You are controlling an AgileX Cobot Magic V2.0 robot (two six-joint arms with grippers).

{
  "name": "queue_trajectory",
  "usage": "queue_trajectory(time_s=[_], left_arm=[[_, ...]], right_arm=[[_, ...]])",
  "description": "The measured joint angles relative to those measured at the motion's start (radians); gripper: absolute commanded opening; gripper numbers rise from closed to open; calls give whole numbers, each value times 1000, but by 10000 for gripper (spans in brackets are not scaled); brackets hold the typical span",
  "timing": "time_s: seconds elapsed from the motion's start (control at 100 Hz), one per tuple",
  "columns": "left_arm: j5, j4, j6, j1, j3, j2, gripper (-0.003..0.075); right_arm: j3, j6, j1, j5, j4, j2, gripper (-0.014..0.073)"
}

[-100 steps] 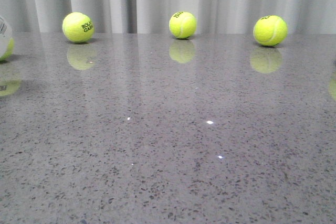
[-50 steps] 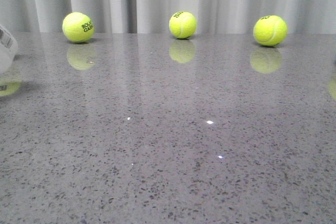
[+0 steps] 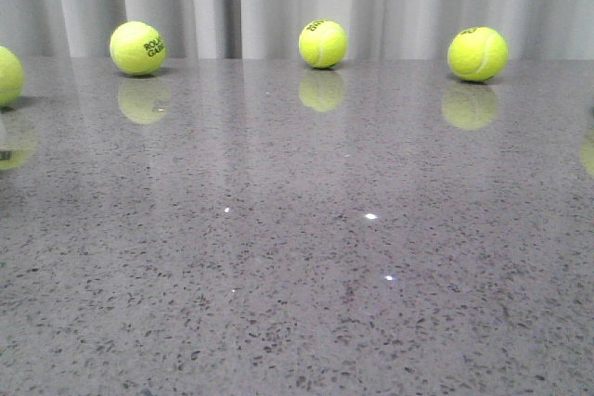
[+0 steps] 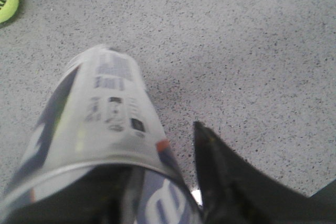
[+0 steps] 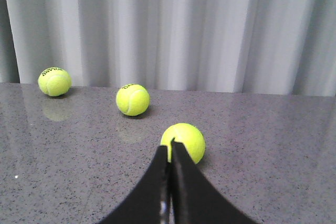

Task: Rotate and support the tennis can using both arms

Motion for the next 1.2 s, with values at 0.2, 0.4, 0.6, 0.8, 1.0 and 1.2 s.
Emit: queue_trajectory(time_s=[0.2,0.4,0.6,0.8,1.0,1.2], left_arm=[[0,-13,0,0,-43,39,421],[-2,-13,0,0,-138,162,421],[-6,-13,2,0,-252,283,421],[-8,7,3,0,-320,320,421],[-8,17,3,0,-360,320,421],[-8,34,2,-2,-363,295,420]], right_arm=[[0,0,0,0,0,0,-68],[0,0,0,0,0,0,-68],[0,0,0,0,0,0,-68],[0,0,0,0,0,0,-68],[0,0,0,0,0,0,-68],[0,0,0,0,0,0,-68]])
